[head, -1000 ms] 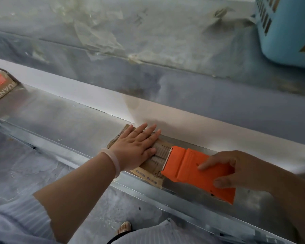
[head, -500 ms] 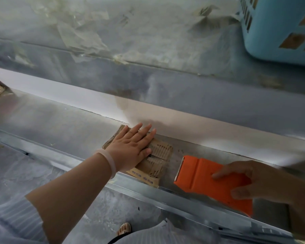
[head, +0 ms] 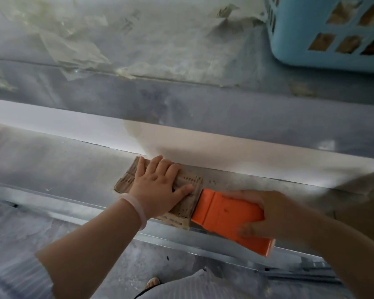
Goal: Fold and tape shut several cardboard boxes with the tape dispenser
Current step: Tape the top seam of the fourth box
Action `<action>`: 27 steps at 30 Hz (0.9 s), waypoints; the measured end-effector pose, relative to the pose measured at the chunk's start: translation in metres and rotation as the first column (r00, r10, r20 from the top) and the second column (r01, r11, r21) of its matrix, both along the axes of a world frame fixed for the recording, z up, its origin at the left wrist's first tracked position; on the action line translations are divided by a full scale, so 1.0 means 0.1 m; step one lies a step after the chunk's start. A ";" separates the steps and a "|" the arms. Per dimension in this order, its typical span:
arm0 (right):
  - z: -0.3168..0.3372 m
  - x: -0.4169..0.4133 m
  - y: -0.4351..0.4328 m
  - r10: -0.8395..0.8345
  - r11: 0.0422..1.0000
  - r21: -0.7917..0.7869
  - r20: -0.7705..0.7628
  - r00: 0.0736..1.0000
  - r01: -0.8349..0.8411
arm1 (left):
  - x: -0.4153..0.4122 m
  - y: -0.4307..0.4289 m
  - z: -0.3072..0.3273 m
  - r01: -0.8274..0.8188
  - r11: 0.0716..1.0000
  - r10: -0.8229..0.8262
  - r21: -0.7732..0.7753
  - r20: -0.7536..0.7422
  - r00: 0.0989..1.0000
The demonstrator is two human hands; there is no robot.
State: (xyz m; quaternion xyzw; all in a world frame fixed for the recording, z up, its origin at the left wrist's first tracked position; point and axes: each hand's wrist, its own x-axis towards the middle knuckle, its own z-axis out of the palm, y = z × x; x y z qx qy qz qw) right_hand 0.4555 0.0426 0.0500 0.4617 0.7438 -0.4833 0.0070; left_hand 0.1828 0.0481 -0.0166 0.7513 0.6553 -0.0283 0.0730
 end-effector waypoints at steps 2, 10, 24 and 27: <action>-0.04 -0.08 -0.06 -0.001 0.996 0.092 0.023 1.000 -0.001 | -0.02 0.01 -0.02 -0.003 1.000 0.003 -0.022 -0.004 1.000; 0.10 -0.36 -0.24 -0.112 0.969 0.238 0.209 0.972 0.061 | -0.02 0.06 -0.07 0.008 0.999 -0.009 -0.036 -0.029 1.000; 0.01 0.18 -0.30 -0.205 0.973 0.161 0.269 0.941 0.166 | -0.04 0.06 -0.06 0.064 0.998 -0.064 -0.008 -0.024 0.998; -0.01 0.26 -0.29 -0.214 0.972 0.152 0.272 0.938 0.178 | -0.04 0.06 -0.04 0.062 0.997 -0.063 -0.036 -0.027 0.998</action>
